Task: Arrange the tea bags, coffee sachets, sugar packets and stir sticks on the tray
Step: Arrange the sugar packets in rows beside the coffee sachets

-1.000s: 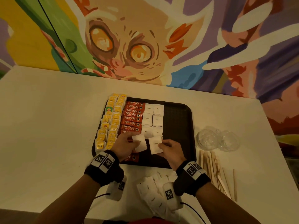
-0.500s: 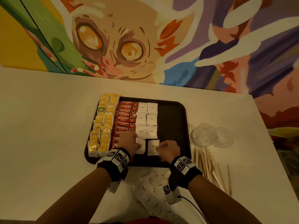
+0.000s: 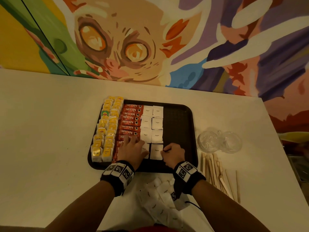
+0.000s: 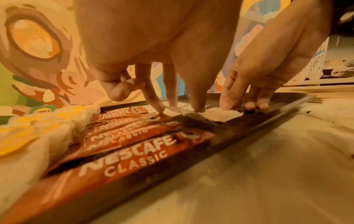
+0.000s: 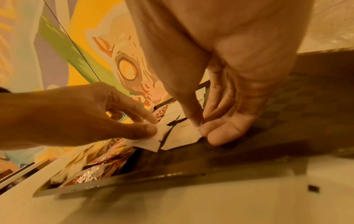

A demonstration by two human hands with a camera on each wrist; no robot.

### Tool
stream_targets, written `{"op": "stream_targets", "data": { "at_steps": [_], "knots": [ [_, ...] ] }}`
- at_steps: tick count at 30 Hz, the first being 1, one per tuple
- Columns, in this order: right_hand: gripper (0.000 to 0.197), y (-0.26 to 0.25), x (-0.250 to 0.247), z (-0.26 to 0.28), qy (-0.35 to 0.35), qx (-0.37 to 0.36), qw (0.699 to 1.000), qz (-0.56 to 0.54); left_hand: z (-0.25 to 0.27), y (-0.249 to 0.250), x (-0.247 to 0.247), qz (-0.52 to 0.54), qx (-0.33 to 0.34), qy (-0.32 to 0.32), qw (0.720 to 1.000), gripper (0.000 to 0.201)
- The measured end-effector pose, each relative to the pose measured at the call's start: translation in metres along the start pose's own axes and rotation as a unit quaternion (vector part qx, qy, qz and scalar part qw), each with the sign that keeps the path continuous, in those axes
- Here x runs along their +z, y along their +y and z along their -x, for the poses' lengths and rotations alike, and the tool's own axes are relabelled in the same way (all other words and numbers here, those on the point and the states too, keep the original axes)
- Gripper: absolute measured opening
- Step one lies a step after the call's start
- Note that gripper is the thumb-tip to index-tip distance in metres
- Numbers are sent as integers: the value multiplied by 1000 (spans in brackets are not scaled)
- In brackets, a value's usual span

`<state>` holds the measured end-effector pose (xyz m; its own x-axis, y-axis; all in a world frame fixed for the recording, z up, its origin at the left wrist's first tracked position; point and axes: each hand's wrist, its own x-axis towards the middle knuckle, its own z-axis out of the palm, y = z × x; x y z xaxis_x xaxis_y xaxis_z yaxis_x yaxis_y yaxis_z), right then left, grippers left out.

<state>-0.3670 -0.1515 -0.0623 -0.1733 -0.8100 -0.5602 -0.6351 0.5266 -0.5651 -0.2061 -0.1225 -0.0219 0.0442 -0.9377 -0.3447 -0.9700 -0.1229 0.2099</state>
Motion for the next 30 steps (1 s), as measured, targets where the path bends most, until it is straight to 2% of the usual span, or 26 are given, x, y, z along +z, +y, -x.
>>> {"op": "stream_targets", "data": {
  "at_steps": [8,13,19,25,30],
  "knots": [
    [18,3,1,-1,3,-17,1000,8,3,4,3,-45,22,2,999,47],
    [10,5,0,-4,12,-28,999,16,3,3,4,-93,34,-11,995,46],
    [11,4,-1,-4,15,-44,998,29,6,6,8,-154,48,-6,987,44],
    [11,2,-6,2,12,-60,998,23,8,2,14,-126,54,-7,991,45],
    [8,5,-20,24,-24,-114,993,-23,16,-1,11,-30,67,26,997,41]
  ]
}}
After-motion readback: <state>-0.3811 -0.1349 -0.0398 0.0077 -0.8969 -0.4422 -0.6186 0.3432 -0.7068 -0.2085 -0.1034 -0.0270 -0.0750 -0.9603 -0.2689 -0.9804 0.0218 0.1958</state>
